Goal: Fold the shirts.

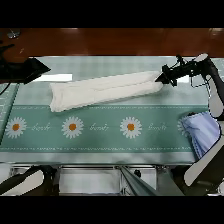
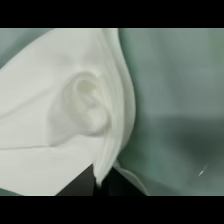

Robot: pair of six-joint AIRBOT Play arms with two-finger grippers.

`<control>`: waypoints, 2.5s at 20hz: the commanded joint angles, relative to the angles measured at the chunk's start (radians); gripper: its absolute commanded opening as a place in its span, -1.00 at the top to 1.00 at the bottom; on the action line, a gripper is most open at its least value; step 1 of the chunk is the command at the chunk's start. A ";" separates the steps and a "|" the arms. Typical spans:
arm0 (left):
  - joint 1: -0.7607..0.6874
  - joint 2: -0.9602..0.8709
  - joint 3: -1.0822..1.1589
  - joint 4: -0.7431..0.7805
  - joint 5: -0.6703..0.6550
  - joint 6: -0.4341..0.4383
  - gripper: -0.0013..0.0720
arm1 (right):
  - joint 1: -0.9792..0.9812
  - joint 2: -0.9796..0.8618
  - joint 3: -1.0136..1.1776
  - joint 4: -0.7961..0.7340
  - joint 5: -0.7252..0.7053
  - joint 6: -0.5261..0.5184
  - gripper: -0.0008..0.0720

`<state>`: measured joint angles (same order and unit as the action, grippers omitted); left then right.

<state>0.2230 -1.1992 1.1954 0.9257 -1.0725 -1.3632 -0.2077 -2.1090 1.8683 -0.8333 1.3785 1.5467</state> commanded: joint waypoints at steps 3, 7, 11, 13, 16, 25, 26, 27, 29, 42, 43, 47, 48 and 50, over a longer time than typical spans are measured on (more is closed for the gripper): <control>-0.097 0.003 0.000 -0.011 0.003 0.050 0.90 | 0.004 0.155 -0.003 -0.148 0.121 -0.029 0.92; -0.283 -0.001 0.000 -0.010 0.021 0.054 0.90 | 0.004 0.484 -0.225 -0.249 0.065 -0.084 0.93; -0.564 -0.081 0.000 -0.013 0.216 0.048 0.90 | 0.004 0.922 -0.624 -0.320 -0.049 -0.092 0.92; -0.712 -0.174 0.005 -0.012 0.303 0.029 0.91 | 0.004 1.119 -0.799 -0.319 -0.076 -0.061 0.92; -0.912 -0.361 0.077 -0.013 0.386 -0.020 0.91 | 0.004 1.314 -0.945 -0.290 -0.057 -0.027 0.92; -1.147 -0.811 0.486 -0.216 0.206 -0.157 0.91 | 0.004 1.475 -0.969 -0.244 -0.053 0.000 0.92; -1.160 -0.814 0.488 -0.233 0.200 -0.156 0.91 | 0.004 1.472 -0.964 -0.223 -0.069 -0.006 0.92; -1.165 -0.810 0.488 -0.237 0.198 -0.156 0.90 | 0.004 1.468 -0.955 -0.196 -0.076 -0.018 0.92; -1.131 -0.796 0.505 -0.236 0.177 -0.147 0.90 | 0.004 1.459 -0.933 -0.181 -0.073 -0.023 0.92; -0.291 -0.034 0.180 -0.022 -0.162 0.017 0.90 | 0.525 0.908 -0.615 -0.050 -0.311 -0.030 0.92; -0.248 0.073 0.083 0.003 -0.159 0.032 0.90 | 0.567 0.816 -0.533 -0.050 -0.310 -0.028 0.92; -0.103 0.489 -0.330 0.043 -0.093 0.023 0.90 | 0.701 0.445 -0.179 -0.051 -0.303 0.005 0.92; -0.088 0.572 -0.417 0.043 -0.069 0.006 0.90 | 0.724 0.362 -0.098 -0.050 -0.306 0.006 0.92; -0.081 0.685 -0.548 0.043 -0.031 -0.034 0.90 | 0.764 0.198 0.044 -0.045 -0.311 0.034 0.92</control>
<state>0.0898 -0.7216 0.8616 0.9489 -1.1667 -1.3590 0.4824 -1.6802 1.7031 -0.8848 1.0771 1.5471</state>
